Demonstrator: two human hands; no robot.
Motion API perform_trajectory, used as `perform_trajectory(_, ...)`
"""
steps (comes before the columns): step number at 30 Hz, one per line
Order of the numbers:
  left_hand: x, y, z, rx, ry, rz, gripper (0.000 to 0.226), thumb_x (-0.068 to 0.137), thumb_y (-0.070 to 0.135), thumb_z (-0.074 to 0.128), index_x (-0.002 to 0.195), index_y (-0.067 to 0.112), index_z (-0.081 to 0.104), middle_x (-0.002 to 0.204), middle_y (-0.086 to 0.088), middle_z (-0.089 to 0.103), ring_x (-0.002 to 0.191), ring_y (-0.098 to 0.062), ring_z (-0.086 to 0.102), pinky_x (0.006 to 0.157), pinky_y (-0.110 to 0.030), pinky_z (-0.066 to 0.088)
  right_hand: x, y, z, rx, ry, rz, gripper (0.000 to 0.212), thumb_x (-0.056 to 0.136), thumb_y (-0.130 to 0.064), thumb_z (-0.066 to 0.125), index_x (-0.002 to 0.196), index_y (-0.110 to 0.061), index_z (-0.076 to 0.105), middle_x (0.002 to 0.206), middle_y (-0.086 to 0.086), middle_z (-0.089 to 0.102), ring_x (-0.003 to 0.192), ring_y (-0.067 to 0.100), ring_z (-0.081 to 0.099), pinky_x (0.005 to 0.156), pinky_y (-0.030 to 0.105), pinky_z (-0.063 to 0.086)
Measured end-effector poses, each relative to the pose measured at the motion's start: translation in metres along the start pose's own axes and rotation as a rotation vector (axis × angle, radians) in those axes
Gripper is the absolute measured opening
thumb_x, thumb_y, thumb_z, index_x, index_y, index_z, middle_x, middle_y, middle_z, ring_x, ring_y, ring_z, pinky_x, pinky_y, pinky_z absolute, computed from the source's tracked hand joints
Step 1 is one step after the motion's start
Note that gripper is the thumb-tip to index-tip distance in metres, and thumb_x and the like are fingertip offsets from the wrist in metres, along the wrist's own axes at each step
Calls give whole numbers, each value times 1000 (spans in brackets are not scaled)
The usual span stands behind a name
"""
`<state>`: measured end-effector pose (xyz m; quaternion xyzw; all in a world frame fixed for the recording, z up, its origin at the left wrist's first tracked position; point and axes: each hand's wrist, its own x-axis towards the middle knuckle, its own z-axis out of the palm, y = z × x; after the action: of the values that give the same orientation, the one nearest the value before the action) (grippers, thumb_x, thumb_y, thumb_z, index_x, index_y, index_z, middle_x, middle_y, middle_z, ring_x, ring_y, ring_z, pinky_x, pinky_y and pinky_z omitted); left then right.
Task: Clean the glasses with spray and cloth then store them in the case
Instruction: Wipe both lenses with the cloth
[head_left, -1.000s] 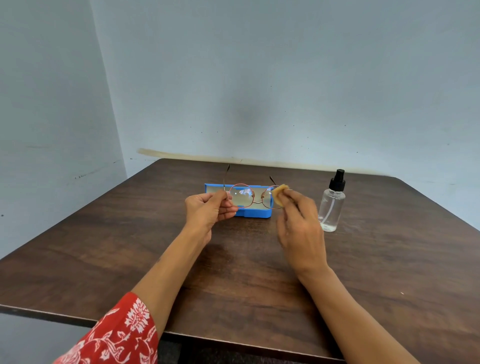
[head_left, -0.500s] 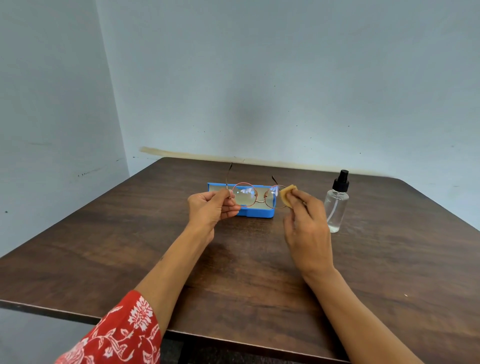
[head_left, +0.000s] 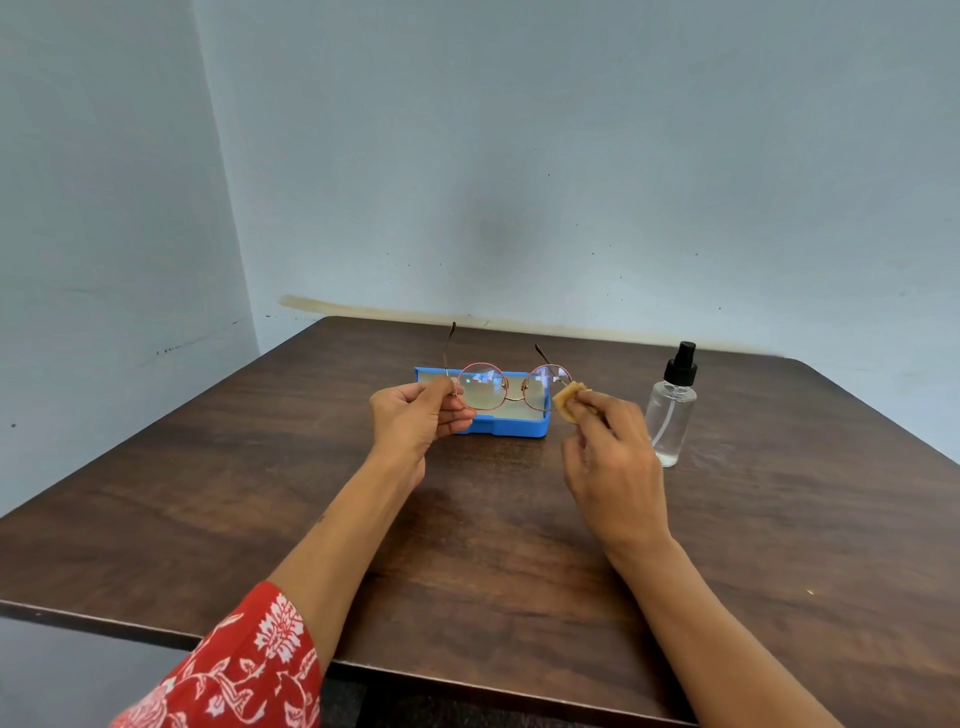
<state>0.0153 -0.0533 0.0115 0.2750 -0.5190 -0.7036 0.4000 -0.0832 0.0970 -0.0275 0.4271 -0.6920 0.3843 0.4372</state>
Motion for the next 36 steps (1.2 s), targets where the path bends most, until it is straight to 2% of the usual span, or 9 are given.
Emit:
perform_trajectory(3, -1, -1, 0, 16, 6, 37, 14, 81, 0, 64, 67, 1, 67, 47, -4, 64, 45, -13, 64, 50, -22, 57, 0, 2, -1, 36, -3, 172, 28, 78, -3, 52, 99, 3, 69, 99, 12, 65, 93, 25, 58, 82, 21, 41)
perform_trajectory(6, -1, -1, -1, 27, 4, 104, 15, 82, 2, 65, 68, 2, 68, 48, -4, 64, 46, -13, 64, 50, -21, 56, 0, 8, -5, 117, 4, 411, 23, 80, 4, 57, 99, 1, 69, 98, 13, 67, 90, 28, 62, 78, 16, 40)
perform_trajectory(11, -3, -3, 0, 160, -64, 330, 16, 85, 6, 66, 69, 6, 68, 51, 0, 65, 48, -12, 65, 52, -20, 56, 3, 10, -11, 275, 11, 736, 21, 89, -5, 56, 104, -9, 70, 89, -3, 65, 71, 6, 55, 64, -4, 35)
perform_trajectory(13, -4, -5, 1, 229, -109, 419, 15, 85, 6, 65, 71, 10, 68, 54, -1, 66, 51, -12, 66, 55, -21, 56, 2, 13, -9, 335, 8, 848, 19, 90, -9, 56, 102, -14, 70, 84, -4, 65, 72, 7, 58, 65, 1, 38)
perform_trajectory(17, -6, -7, 0, 289, -142, 505, 7, 85, 5, 65, 83, 9, 70, 66, -7, 69, 56, -12, 68, 58, -19, 56, -3, 24, 3, 501, 23, 1066, 18, 88, -14, 60, 82, -30, 66, 83, -2, 68, 82, 19, 67, 83, 41, 55)
perform_trajectory(19, -6, -7, 0, 301, -152, 525, 5, 84, 6, 66, 84, 8, 71, 67, -6, 69, 59, -15, 69, 60, -20, 57, -2, 24, 3, 530, 30, 1114, 22, 87, -15, 61, 76, -34, 65, 84, -4, 69, 84, 18, 66, 83, 46, 54)
perform_trajectory(22, -7, -8, 1, 331, -158, 526, 5, 84, 6, 67, 84, 8, 71, 68, -5, 69, 59, -14, 70, 59, -22, 58, 0, 21, 1, 570, 24, 1137, 20, 89, -13, 60, 81, -31, 64, 86, -3, 67, 83, 18, 66, 81, 46, 56)
perform_trajectory(31, -4, -11, 0, 391, -161, 544, 8, 84, 9, 66, 89, 6, 72, 71, -3, 70, 64, -15, 71, 63, -27, 60, 3, 10, -4, 580, 45, 936, 16, 93, -15, 54, 101, -22, 66, 91, -1, 69, 86, 17, 67, 80, 33, 55)
perform_trajectory(36, -2, -13, -2, 472, -196, 620, 12, 83, 14, 68, 93, 7, 72, 75, -2, 70, 67, -13, 71, 68, -33, 60, 6, 7, -7, 755, 104, 1103, 25, 97, -14, 44, 98, -15, 69, 88, -2, 67, 78, 14, 68, 78, 26, 55)
